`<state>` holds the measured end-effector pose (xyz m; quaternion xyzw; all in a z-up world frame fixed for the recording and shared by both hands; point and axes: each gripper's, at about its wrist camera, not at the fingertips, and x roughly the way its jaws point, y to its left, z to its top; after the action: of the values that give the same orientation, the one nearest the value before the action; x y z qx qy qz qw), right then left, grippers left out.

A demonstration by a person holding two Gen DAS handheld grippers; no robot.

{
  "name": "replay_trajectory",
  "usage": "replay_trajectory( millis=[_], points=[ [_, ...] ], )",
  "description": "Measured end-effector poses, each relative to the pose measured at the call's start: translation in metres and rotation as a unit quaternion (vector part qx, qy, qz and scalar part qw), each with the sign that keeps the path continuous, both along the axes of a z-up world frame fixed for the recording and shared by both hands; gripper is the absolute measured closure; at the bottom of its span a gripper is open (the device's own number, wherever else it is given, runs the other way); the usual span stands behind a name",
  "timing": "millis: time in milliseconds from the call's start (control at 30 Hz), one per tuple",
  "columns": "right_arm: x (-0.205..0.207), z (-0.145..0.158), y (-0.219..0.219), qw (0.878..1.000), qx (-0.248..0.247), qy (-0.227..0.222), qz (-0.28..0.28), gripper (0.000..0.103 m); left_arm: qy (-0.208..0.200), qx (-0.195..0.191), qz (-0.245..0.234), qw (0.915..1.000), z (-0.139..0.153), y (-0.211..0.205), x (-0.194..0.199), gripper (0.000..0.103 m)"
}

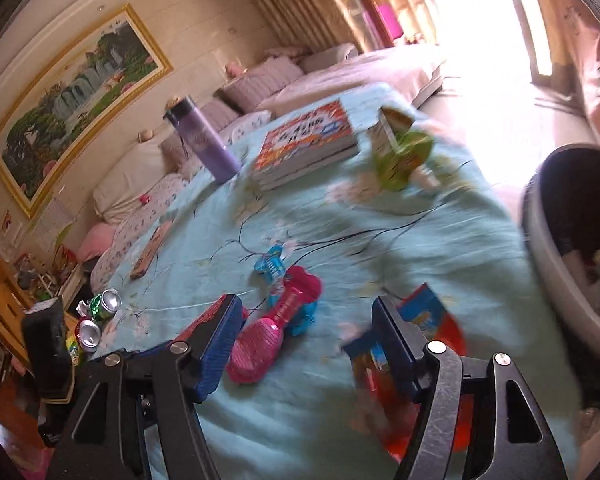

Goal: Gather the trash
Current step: 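Grasp the red cylindrical can with the left gripper while the right grasps the pink candy toy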

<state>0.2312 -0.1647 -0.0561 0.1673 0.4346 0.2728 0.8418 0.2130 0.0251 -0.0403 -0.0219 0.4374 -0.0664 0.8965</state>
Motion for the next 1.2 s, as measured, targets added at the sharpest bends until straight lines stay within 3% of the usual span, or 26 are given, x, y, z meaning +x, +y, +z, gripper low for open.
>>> replay_trajectory(
  millis=[100,233,300,333,367,400,600,667,800,867,1067,1200],
  points=[
    [0.009,-0.010,0.014,1.000,-0.006,0.017,0.011,0.035,-0.003,0.010,-0.002,0.9999,0.001,-0.001,0.003,0.040],
    [0.012,-0.015,0.027,0.999,-0.015,0.020,0.024,0.040,-0.008,0.009,-0.009,0.9999,-0.001,-0.002,0.013,0.039],
    [0.016,-0.018,0.029,0.999,-0.009,0.026,0.026,0.055,-0.006,0.006,-0.012,0.9999,-0.005,-0.001,0.018,0.040],
    [0.018,-0.019,0.031,0.999,-0.008,0.029,0.027,0.063,-0.005,0.002,-0.014,0.9999,-0.007,-0.001,0.020,0.045],
    [0.018,-0.020,0.031,0.999,-0.011,0.030,0.027,0.084,-0.003,-0.006,-0.018,0.9998,-0.008,0.000,0.022,0.051],
    [0.018,-0.019,0.031,0.999,-0.013,0.029,0.028,0.095,0.001,-0.015,-0.024,0.9996,-0.010,0.000,0.023,0.066],
    [0.001,-0.009,0.022,0.999,-0.001,0.011,0.034,0.099,0.002,-0.033,-0.012,0.9994,-0.009,0.011,0.024,0.074],
    [-0.003,-0.008,0.018,0.999,0.002,0.013,0.033,0.099,0.004,-0.046,-0.004,0.9989,-0.008,0.016,0.021,0.074],
    [-0.013,-0.007,0.018,0.999,0.011,0.029,0.037,0.081,-0.002,-0.047,0.014,0.9988,-0.005,0.025,0.011,0.074],
    [-0.025,-0.002,0.023,0.999,0.004,0.017,0.043,0.067,-0.007,-0.047,0.019,0.9987,-0.003,0.028,0.005,0.074],
    [-0.043,-0.009,0.053,0.997,-0.034,0.035,0.064,0.062,-0.010,-0.053,0.033,0.9980,-0.002,0.040,-0.008,0.074],
    [-0.042,-0.015,0.059,0.996,-0.042,0.052,0.052,0.048,-0.015,-0.061,0.035,0.9974,0.001,0.047,-0.017,0.074]
  ],
)
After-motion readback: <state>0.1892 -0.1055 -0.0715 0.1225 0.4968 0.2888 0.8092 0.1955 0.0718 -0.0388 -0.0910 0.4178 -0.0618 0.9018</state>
